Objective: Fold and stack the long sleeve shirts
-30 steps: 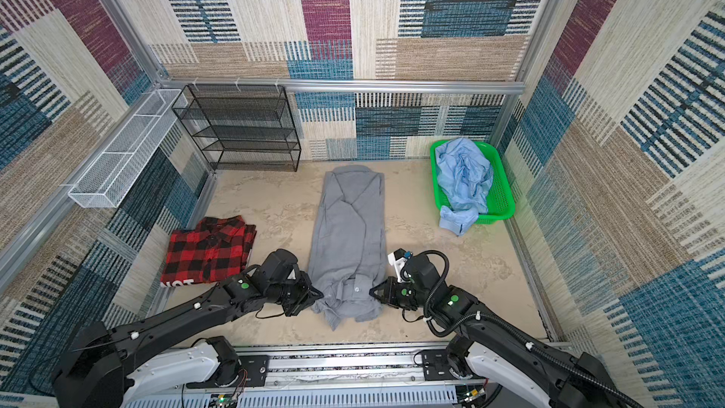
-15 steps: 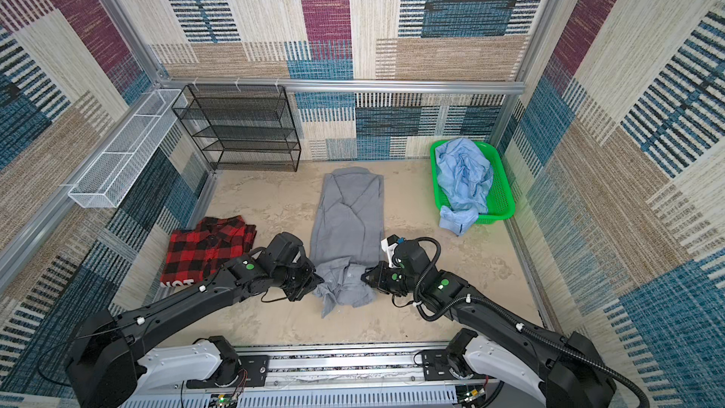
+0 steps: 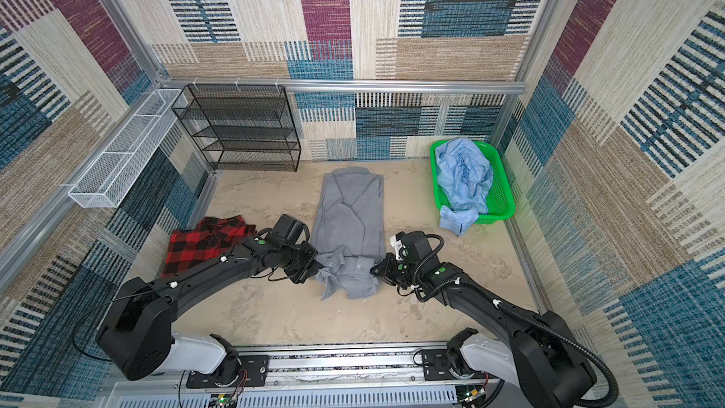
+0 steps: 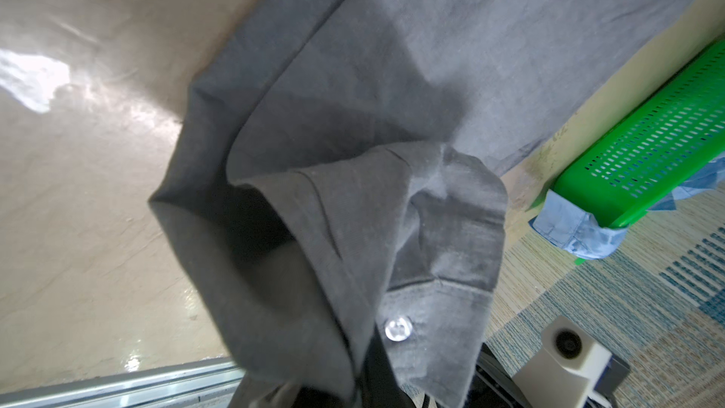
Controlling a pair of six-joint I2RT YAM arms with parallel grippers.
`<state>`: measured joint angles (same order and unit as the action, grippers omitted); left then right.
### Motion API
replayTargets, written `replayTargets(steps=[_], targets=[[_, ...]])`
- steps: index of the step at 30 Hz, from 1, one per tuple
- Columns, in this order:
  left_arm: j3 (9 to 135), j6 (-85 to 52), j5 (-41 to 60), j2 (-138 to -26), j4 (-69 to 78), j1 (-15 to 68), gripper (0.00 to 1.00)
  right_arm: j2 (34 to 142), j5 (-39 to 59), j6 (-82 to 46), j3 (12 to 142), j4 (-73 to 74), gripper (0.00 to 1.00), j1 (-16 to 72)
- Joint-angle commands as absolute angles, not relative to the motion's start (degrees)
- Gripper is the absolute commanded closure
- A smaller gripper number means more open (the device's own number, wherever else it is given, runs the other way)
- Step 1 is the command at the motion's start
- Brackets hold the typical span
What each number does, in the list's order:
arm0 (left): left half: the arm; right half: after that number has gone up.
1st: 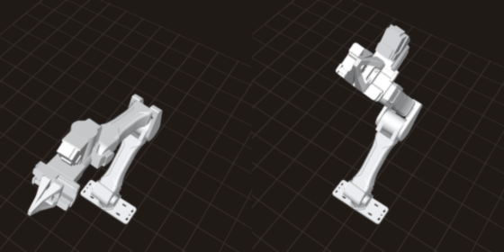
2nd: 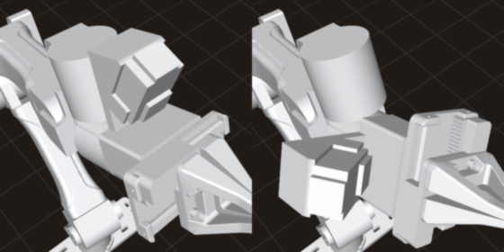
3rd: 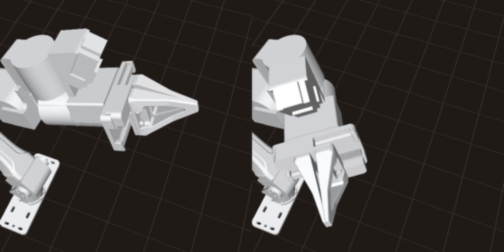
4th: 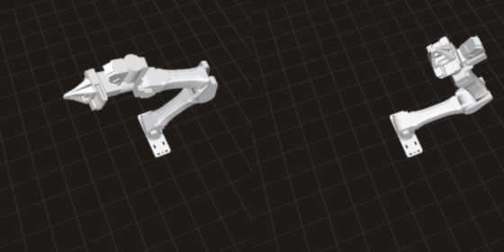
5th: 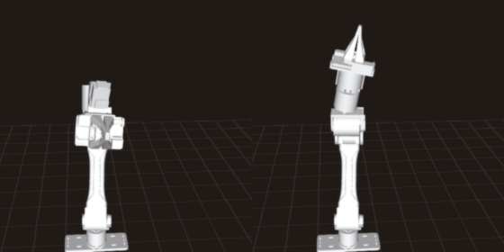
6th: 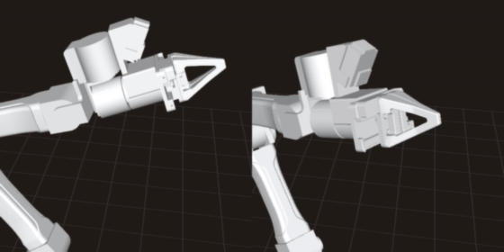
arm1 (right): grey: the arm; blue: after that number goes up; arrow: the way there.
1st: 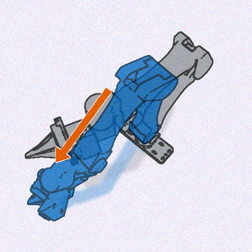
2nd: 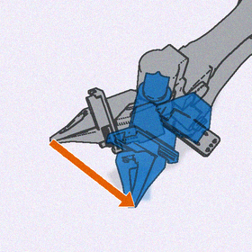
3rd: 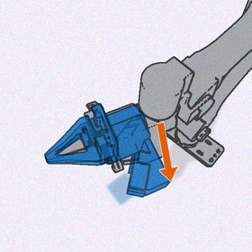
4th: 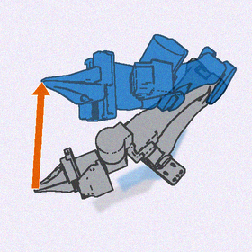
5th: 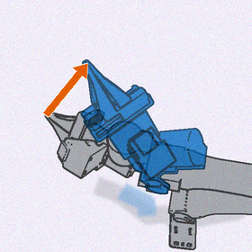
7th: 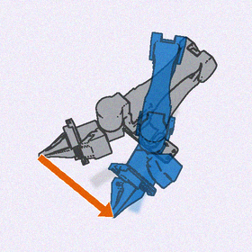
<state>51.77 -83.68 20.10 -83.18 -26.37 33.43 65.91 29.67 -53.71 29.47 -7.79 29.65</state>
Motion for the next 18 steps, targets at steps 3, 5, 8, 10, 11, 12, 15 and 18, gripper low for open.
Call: replayTargets(steps=[3,5,8,10,11,12,15,18], targets=[[53.84,-79.99,21.41,-86.19,-27.23,32.62,1.00,68.98,32.29,-51.47,29.44,-2.91,1.00,28.09],[53.74,-79.63,21.10,-86.86,-27.25,32.28,1.00,70.59,32.29,-50.77,29.40,-2.24,1.00,27.30],[53.11,-79.33,21.72,-87.82,-26.11,31.69,1.00,73.40,33.18,-49.91,28.83,-0.78,1.00,26.35],[52.80,-78.97,21.75,-88.30,-25.97,31.25,1.00,74.54,33.52,-49.74,28.44,0.03,1.00,25.85],[52.66,-78.71,21.88,-88.57,-25.70,31.07,1.00,75.01,33.63,-49.62,28.39,0.46,1.00,25.62],[52.49,-78.51,21.93,-88.80,-25.64,30.88,1.00,75.50,33.11,-49.40,28.43,0.46,1.00,25.50],[51.97,-78.14,22.23,-89.37,-24.91,30.39,0.94,76.89,32.61,-48.52,28.66,0.33,1.00,25.06],[51.75,-77.54,22.35,-89.81,-24.52,30.14,0.89,78.24,32.71,-48.15,28.65,0.77,1.00,24.63]])
